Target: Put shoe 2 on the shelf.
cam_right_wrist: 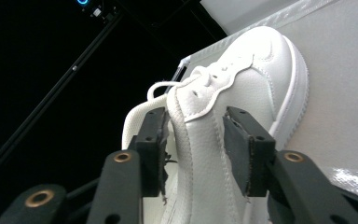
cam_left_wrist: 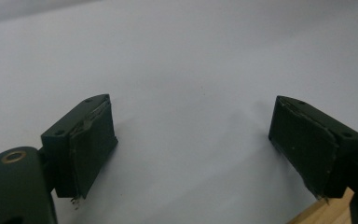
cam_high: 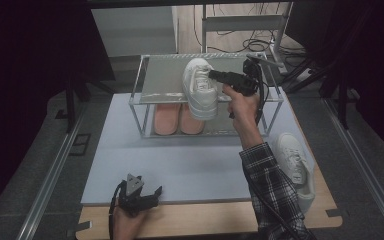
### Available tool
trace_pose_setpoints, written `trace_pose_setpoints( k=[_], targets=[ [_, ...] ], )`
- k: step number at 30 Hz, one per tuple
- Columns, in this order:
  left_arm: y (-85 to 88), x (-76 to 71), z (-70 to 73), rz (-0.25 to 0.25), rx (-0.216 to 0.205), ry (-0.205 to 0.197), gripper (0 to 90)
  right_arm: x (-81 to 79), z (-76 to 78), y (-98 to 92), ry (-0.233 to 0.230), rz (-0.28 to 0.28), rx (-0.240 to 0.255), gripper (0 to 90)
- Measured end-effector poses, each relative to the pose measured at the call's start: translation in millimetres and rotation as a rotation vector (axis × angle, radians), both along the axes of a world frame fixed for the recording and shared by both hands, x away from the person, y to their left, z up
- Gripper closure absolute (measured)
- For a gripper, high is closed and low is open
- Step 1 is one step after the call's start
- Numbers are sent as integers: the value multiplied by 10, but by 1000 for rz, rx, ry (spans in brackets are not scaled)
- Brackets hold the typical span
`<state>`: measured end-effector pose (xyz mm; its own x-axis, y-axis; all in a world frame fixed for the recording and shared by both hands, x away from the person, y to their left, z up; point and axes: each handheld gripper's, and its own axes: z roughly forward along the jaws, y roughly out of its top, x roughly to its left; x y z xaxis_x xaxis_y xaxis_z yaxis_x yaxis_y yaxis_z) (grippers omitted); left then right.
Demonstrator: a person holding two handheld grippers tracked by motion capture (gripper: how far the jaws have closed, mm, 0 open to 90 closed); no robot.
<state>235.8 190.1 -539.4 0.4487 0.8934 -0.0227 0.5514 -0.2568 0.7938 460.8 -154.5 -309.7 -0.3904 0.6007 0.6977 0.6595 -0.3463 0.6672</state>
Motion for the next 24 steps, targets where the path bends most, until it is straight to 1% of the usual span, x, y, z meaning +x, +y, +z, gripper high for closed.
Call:
trace_pose_setpoints(
  k=[3, 4, 10, 14, 16, 22, 24],
  targets=[
    [0, 0, 1, 0, 1, 1, 140, -27, -11, -67, -11, 18, 38, 588],
    [0, -1, 1, 0, 0, 1, 140, -38, -5, -84, -17, 15, 40, 588],
    [0, -1, 1, 0, 1, 1, 140, -131, 34, -152, -38, 33, 26, 595],
    [0, -1, 1, 0, 1, 1, 140, -207, 31, -214, -54, 42, 11, 626],
    [0, -1, 1, 0, 2, 1, 140, -246, 16, -245, -57, 49, 22, 642],
    [0, -1, 1, 0, 2, 0, 140, -380, -15, -288, -72, 77, 6, 708],
    [0, -1, 1, 0, 2, -1, 140, -428, -24, -296, -80, 77, -5, 751]
  ],
)
